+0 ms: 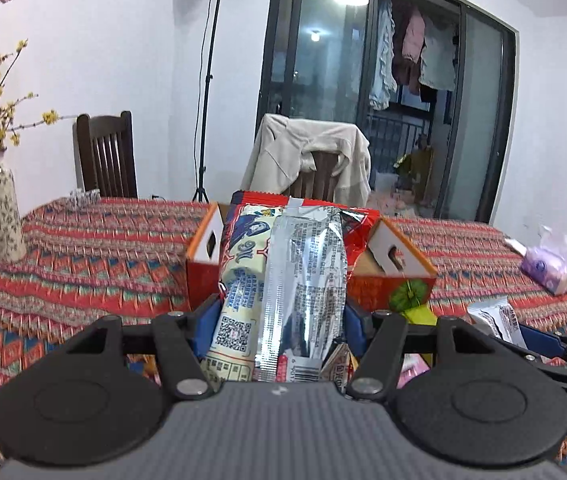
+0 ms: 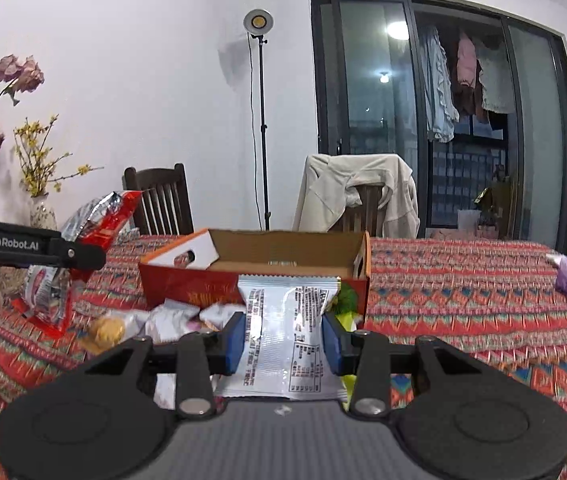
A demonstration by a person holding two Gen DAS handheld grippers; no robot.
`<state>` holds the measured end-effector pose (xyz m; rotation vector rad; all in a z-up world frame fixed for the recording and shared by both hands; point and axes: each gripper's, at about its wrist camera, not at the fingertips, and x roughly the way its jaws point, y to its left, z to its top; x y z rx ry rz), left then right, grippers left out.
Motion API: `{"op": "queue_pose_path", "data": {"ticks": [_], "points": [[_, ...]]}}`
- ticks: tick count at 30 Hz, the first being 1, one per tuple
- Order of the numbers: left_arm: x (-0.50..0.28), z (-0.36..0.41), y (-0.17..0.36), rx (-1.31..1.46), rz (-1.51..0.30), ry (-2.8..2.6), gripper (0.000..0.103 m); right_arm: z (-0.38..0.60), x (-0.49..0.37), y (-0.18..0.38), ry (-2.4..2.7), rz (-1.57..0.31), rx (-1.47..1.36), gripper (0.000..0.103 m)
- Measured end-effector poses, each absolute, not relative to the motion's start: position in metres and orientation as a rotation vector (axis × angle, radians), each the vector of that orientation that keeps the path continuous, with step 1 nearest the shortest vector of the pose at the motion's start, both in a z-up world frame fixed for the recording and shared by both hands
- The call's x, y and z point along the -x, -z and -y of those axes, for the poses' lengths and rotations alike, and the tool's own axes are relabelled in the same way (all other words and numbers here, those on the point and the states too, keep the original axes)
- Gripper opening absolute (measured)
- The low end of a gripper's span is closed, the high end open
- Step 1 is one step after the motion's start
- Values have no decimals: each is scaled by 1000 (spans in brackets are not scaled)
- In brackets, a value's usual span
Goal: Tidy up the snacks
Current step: 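Carry both held packets over the cardboard box and open both tools to drop them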
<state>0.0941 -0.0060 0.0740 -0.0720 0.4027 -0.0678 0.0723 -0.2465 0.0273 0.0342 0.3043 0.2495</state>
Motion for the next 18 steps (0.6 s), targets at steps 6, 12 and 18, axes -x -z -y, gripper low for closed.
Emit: {"op": "queue_pose_path", "data": {"ticks": [6,12,18], "points": [[-123,1,-90,92,-403,58,62,243,-102,-50,-237,-283,-54,39],[-167,1,-100,90,-433,47,62,234,-146,-73,-228,-280,-52,39],[-217,0,-108,96,-454,28,62,225,-207,-90,-219,-303,-80,39]]}}
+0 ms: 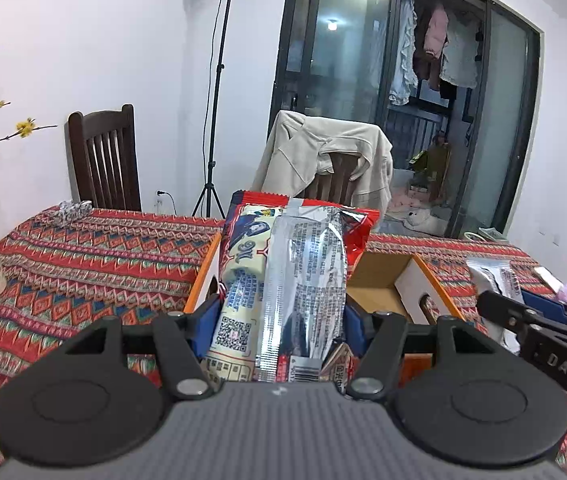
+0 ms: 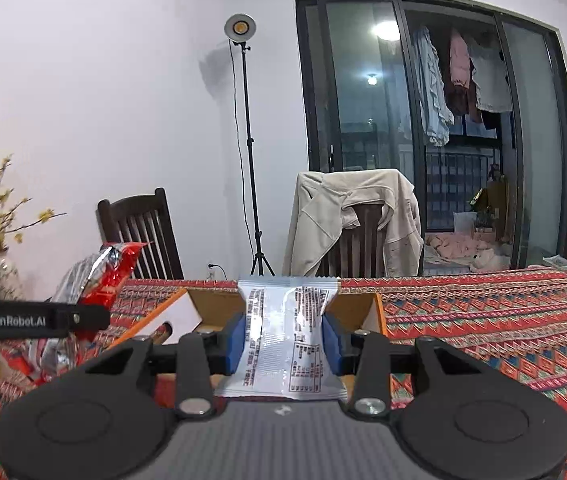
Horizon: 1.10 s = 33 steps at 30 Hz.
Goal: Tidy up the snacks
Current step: 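Carry both held packets over the cardboard box and open both tools to drop them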
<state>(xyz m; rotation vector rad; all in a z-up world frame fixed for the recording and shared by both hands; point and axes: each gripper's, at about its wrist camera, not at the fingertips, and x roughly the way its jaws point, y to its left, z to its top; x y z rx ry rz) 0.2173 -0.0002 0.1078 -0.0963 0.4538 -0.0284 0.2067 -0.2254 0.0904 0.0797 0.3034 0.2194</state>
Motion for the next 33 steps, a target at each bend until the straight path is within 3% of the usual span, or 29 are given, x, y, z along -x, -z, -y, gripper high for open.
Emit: {"op": "queue_pose_path", "data": {"ticks": [11,18,33], "points": [[-320,8,-85,93,-484,-67,62,203,-325,-75,-131,-396,-138,39],[-344,8,-42,72,-550,-96,62,205,-350,-30,-123,-480,-132,39],[-346,13,-32,30,-546,-91,62,203,-348,-21,-111,-515,-105,40]]}}
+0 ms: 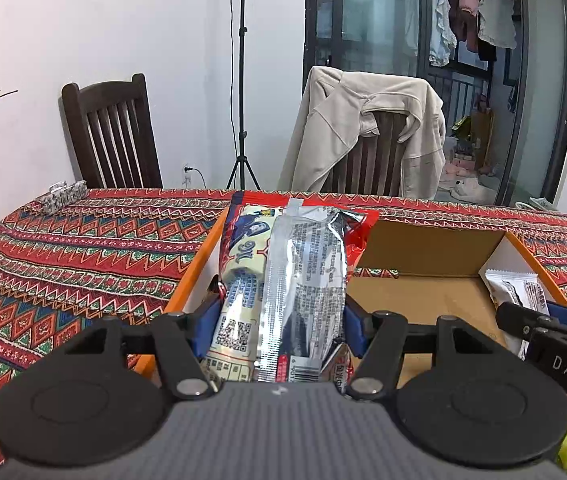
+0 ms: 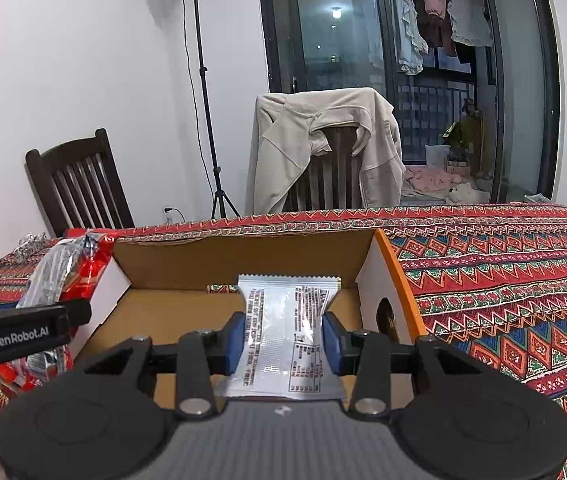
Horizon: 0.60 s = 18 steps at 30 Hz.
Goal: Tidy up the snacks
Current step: 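Carry both held packets over the cardboard box and open both tools to drop them, then move both open tools back to the snack pile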
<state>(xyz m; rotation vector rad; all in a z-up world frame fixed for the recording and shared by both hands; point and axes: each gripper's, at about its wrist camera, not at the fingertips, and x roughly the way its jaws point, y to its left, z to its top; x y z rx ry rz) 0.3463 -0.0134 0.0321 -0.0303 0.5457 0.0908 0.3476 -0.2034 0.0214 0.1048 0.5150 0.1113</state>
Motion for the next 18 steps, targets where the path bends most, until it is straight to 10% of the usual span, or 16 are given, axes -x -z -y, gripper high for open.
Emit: {"op": "queue_pose_path", "data": {"ticks": [4,8,18], "points": [[-343,12,-35,40,-521,-77,74,202,-349,-21,-113,-525,-99,46],[-333,14,-41,25,-445,-111,103,205,-346,-22,-104,-508,-112,95],[-332,8,-50,69,-435,-104,103,211,-343,-23,-118,-497,-143,103]]}}
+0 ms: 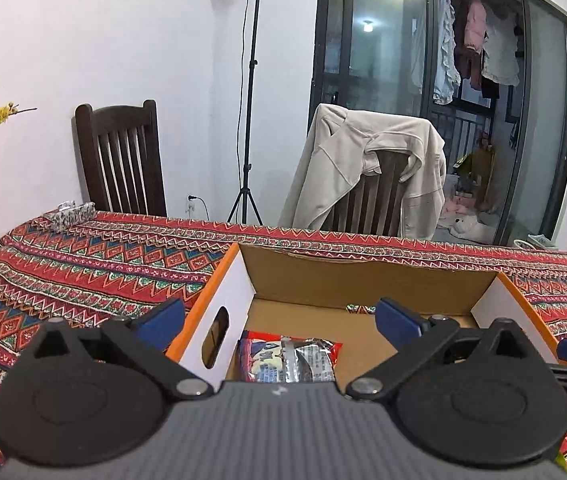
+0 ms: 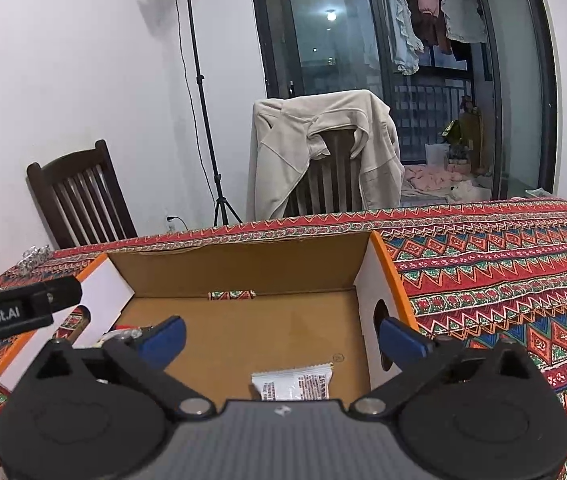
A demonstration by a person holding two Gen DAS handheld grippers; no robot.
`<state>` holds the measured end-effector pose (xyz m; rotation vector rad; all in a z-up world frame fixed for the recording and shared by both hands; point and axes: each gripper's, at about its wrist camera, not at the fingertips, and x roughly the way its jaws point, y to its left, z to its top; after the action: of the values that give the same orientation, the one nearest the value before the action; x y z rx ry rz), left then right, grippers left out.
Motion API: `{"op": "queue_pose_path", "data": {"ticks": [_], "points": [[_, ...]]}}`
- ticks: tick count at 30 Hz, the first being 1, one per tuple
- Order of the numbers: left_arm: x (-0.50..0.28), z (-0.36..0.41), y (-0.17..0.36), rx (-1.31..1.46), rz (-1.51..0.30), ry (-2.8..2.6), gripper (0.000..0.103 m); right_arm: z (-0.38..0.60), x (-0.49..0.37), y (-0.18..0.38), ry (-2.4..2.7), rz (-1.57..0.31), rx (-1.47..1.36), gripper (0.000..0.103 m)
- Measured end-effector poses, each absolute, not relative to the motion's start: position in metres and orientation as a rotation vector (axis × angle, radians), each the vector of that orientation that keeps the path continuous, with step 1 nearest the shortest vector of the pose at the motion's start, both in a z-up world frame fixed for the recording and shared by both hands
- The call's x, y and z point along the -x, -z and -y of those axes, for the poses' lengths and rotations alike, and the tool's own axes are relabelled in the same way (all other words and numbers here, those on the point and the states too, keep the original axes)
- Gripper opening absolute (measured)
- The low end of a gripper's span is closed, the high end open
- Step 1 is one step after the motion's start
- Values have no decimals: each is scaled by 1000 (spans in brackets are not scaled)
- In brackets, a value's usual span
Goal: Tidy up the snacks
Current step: 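Move both open tools back to the snack pile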
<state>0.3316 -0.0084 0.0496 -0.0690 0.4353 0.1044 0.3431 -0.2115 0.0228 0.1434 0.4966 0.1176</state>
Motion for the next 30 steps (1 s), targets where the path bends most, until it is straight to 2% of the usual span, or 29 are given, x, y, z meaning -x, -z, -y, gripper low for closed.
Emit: {"op": "queue_pose_path", "data": {"ticks": [7,16,24,30], "points": [[-305,-7,-89,92,-388,-101,103,217,-327,-46,-134,-459,-171,103],[-233,-20,-122,21,-406,-124,103,214,-243,-81,-198,-386,-84,103],[-134,-19,-83,-14,-469,-75,103,224,-149,-51,-302,-427,-99,103],[-84,-20,-40,10,-593,-42,103,220,-96,-23,-352,-440,-80,103]]}}
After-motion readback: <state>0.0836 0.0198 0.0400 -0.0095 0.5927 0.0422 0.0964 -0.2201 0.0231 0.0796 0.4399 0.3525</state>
